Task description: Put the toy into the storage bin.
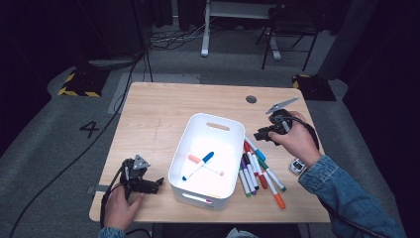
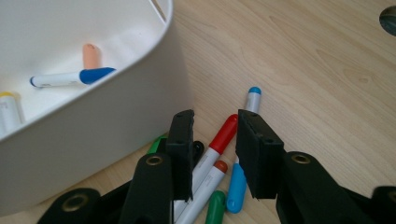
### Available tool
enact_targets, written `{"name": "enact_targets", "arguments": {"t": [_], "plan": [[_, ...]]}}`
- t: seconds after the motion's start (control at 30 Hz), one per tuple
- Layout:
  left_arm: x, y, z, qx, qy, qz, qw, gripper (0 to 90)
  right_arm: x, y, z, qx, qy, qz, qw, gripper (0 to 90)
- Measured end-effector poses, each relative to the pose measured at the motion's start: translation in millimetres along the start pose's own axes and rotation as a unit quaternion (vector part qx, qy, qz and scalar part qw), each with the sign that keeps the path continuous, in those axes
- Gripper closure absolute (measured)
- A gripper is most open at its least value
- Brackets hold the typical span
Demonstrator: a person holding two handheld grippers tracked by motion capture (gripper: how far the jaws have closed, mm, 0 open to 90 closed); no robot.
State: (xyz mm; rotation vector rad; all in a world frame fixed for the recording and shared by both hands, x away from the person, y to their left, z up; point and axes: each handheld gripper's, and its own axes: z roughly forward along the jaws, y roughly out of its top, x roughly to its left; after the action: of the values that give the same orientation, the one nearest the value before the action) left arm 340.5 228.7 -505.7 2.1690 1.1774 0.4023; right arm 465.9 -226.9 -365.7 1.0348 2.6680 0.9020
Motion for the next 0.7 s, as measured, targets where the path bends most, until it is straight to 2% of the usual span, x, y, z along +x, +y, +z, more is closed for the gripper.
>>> {"name": "enact_targets", "arguments": {"t": [0.1,0.23,0.7], "plan": [[0.2,0.1,0.0,0.000,0.000,0.001,1.0000,0.1,-8.4,-1.9,9.8,0.003,-0.008,-0.004,1.0000,67.6],[0.1,0.1,-0.1,0.000,0.000,0.000,1.0000,0.1,-16.0,-4.0,23.3,0.010,-0.012,0.003,0.9999,67.9],[0.0,0.1,0.1,0.000,-0.002,-0.001,1.0000,0.1,-28.3,-18.2,65.1,0.045,-0.021,0.019,0.9986,69.1]]}}
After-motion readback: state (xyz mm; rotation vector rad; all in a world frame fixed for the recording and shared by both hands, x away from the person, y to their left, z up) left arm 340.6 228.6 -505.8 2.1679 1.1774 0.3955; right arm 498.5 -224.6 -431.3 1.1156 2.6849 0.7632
